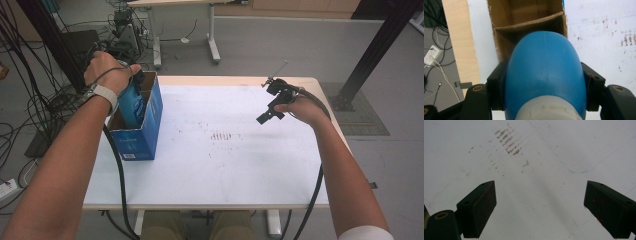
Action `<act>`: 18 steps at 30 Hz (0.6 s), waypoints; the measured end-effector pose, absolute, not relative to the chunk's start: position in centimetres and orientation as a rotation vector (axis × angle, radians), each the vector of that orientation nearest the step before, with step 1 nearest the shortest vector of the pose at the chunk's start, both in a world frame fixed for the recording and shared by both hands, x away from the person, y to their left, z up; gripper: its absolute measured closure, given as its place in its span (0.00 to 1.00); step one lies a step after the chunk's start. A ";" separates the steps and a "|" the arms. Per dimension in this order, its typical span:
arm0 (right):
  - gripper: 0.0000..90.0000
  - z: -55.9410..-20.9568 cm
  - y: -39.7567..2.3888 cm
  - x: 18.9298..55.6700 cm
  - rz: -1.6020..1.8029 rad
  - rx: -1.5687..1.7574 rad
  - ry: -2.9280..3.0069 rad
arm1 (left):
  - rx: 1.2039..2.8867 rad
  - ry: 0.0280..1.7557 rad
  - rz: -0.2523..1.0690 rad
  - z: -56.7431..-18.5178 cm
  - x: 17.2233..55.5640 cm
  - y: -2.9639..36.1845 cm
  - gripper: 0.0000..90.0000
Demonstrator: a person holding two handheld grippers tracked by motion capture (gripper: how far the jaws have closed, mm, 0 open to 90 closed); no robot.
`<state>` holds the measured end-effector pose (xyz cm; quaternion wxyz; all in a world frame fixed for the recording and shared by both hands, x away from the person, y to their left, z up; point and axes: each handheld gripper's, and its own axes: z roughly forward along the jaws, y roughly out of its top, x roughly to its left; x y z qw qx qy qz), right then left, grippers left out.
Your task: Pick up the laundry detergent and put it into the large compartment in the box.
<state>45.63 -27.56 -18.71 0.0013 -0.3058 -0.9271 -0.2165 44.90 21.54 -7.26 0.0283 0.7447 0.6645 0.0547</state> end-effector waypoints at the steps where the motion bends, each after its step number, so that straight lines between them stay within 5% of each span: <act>1: 0.12 -18.7 -27.5 45.6 -0.676 -0.961 -2.911 | 2.296 2.053 0.167 -7.5 44.9 21.6 0.41; 18: 0.12 -19.2 -27.5 45.8 -0.659 -0.975 -2.905 | 2.319 2.040 0.170 -10.7 45.8 21.6 0.41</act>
